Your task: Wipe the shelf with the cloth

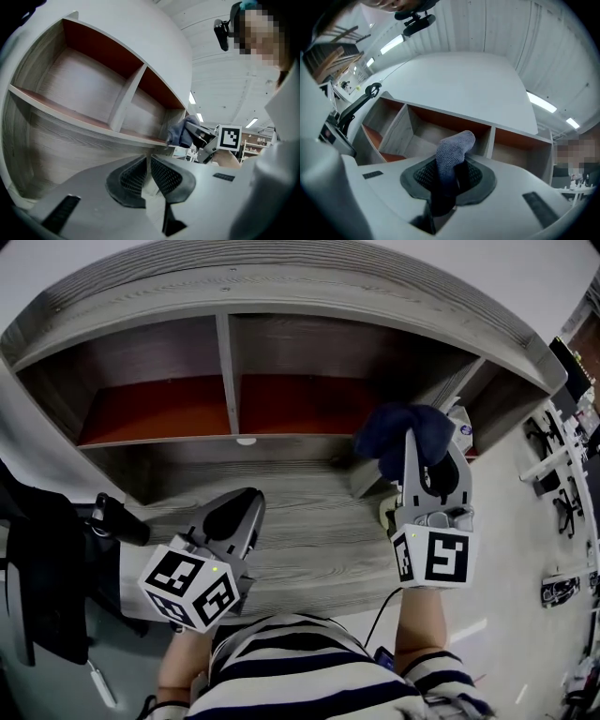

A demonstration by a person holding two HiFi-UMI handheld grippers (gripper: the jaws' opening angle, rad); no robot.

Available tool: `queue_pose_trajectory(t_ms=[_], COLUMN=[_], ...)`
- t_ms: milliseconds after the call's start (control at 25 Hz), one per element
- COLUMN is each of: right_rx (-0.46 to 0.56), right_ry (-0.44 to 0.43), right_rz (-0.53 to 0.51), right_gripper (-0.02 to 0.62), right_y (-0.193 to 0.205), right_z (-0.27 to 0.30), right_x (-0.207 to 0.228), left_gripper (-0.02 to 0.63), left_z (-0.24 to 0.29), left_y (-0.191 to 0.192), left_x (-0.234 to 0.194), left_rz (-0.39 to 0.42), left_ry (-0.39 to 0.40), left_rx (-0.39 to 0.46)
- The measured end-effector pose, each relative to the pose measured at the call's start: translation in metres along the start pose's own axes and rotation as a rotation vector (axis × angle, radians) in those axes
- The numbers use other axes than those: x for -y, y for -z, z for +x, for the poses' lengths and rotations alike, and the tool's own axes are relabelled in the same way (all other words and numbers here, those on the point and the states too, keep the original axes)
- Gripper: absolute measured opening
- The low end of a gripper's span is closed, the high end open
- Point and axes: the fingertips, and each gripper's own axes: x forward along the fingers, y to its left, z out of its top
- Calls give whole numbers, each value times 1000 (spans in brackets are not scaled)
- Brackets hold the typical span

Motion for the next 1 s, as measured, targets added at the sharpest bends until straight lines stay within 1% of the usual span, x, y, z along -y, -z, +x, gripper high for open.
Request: queue_pose_trajectory(t_ms=[200,440,720,1000], right_rx=[-6,-48,-121,-179], right_ry=[-42,-101,-180,-237], right_rz=[77,174,222,262], right_gripper=[92,92,92,91], right_y=[7,25,52,74], right_z=[-16,-31,-41,-49], right_x=[-15,-35,-64,-88], left_gripper=[40,40,40,40], left_z=[0,-2,-4,-6], left_y=[-1,0,3,10], left_x=[-2,-7,-10,-13], left_rz=[8,-3,-8,-17], left_ry=[-17,-31,-42,-54], left_rx=[8,21,23,9])
